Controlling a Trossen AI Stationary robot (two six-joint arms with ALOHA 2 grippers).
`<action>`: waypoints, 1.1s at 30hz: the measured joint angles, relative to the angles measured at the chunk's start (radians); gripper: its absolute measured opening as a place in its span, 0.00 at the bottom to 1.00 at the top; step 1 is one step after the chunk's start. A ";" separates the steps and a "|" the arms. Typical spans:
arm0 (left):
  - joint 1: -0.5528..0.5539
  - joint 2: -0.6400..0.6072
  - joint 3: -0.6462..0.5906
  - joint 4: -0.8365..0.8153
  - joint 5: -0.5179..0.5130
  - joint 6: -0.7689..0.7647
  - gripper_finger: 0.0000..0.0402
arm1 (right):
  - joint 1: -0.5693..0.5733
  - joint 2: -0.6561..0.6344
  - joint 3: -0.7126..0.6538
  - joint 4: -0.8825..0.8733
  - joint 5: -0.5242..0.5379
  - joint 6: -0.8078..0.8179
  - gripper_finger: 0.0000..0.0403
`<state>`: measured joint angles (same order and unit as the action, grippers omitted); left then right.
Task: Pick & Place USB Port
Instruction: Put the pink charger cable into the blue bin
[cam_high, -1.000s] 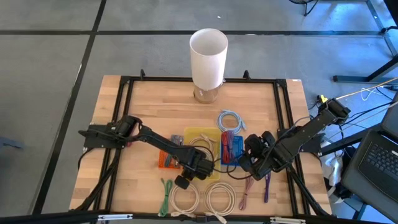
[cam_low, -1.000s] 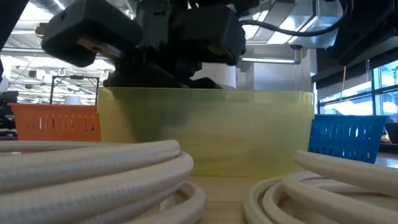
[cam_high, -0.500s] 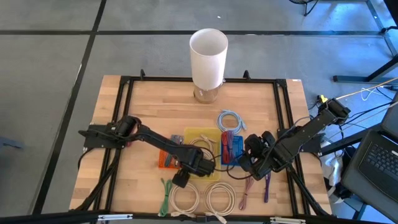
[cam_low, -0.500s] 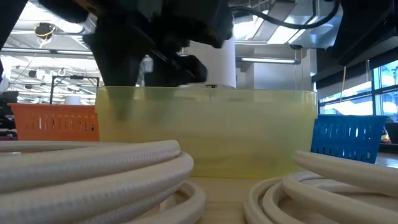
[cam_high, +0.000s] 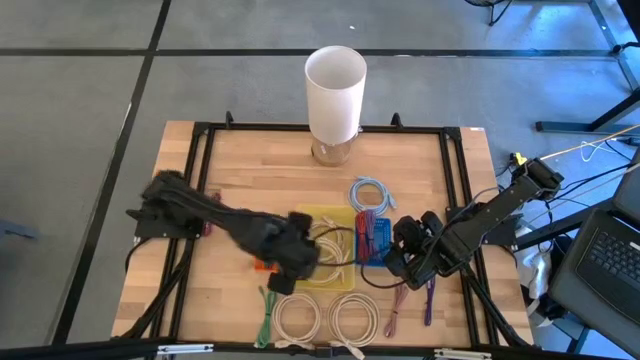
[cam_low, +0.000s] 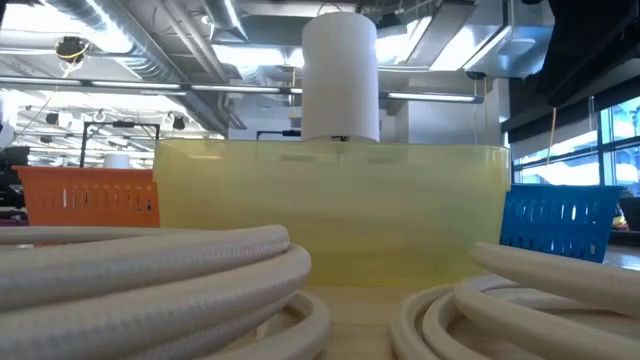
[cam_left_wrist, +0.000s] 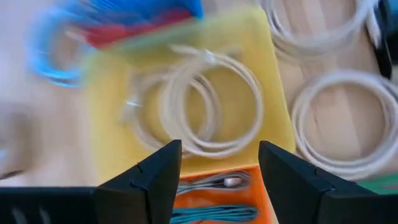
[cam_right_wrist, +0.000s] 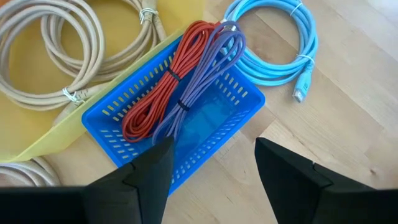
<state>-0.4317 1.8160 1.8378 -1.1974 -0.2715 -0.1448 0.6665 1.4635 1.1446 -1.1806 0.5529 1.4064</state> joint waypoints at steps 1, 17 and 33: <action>-0.020 -0.034 0.000 -0.002 -0.054 -0.016 0.52 | 0.000 0.000 0.000 -0.001 0.000 0.000 0.56; -0.558 -0.446 -0.432 0.167 -0.848 -0.517 0.52 | 0.076 0.000 0.000 0.079 -0.281 0.217 0.56; -0.695 -0.510 -0.789 0.169 -1.151 -1.087 0.52 | 0.367 0.267 0.000 0.287 -0.244 0.812 0.56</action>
<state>-1.1266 1.3060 1.0492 -1.0284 -1.4222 -1.2323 1.0332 1.7305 1.1442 -0.8934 0.3086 2.2186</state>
